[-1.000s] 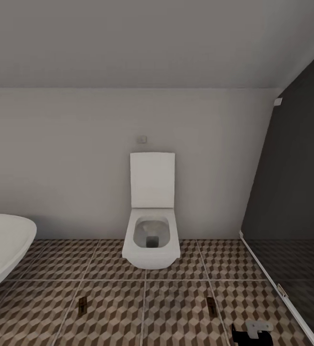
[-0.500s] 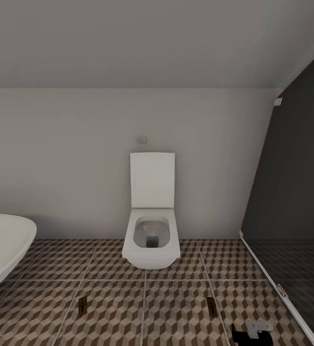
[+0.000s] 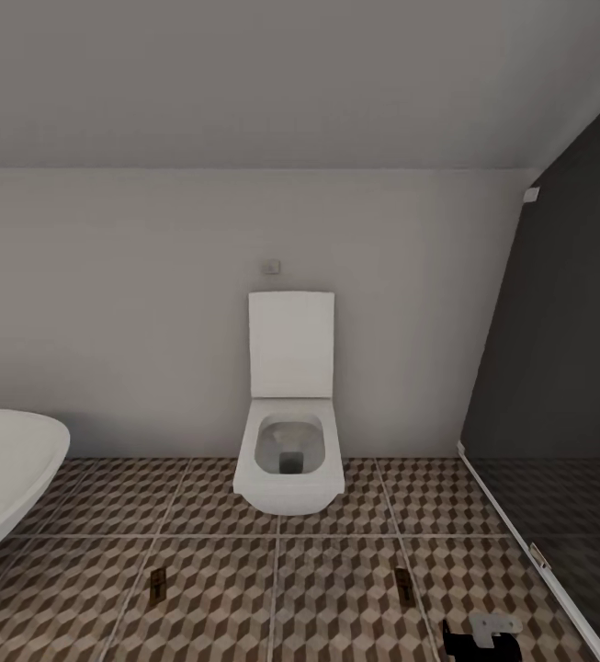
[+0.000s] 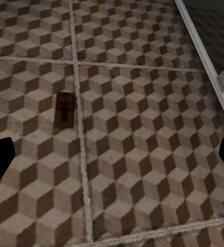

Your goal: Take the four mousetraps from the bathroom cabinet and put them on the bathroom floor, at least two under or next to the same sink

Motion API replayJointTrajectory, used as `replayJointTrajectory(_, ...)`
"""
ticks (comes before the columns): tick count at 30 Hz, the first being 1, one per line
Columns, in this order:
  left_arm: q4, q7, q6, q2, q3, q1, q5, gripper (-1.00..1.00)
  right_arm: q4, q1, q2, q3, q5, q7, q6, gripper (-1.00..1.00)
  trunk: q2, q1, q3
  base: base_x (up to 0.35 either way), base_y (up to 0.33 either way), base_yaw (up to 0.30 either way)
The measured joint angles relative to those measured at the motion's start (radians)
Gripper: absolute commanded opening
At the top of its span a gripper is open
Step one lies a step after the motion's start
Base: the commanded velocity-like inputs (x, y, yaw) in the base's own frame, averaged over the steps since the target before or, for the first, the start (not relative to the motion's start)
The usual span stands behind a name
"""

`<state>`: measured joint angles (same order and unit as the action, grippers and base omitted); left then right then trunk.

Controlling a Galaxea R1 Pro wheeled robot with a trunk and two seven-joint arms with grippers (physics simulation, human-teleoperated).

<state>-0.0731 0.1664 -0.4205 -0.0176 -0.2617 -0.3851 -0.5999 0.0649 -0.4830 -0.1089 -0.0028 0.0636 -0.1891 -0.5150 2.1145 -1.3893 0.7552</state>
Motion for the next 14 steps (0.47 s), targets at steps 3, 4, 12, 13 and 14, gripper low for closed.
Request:
replayJointTrajectory(3,0.0,0.0,0.0,0.0,0.0,0.0,0.0,1.0,0.0,0.0,0.0,0.0,0.0,0.0,0.0,1.0,0.0,0.0,0.0,0.0,0.0,0.0)
replayJointTrajectory(4,0.0,0.0,0.0,0.0,0.0,0.0,0.0,1.0,0.0,0.0,0.0,0.0,0.0,0.0,0.0,1.0,0.0,0.0,0.0,0.0,0.0,0.0)
replayJointTrajectory(12,0.0,0.0,0.0,0.0,0.0,0.0,0.0,1.0,0.0,0.0,0.0,0.0,0.0,0.0,0.0,1.0,0.0,0.0,0.0,0.0,0.0,0.0)
replayJointTrajectory(13,0.0,0.0,0.0,0.0,0.0,0.0,0.0,1.0,0.0,0.0,0.0,0.0,0.0,0.0,0.0,1.0,0.0,0.0,0.0,0.0,0.0,0.0)
replayJointTrajectory(14,0.0,0.0,0.0,0.0,0.0,0.0,0.0,1.0,0.0,0.0,0.0,0.0,0.0,-0.001,0.0,1.0,0.0,0.0,0.0,0.0,0.0,0.0)
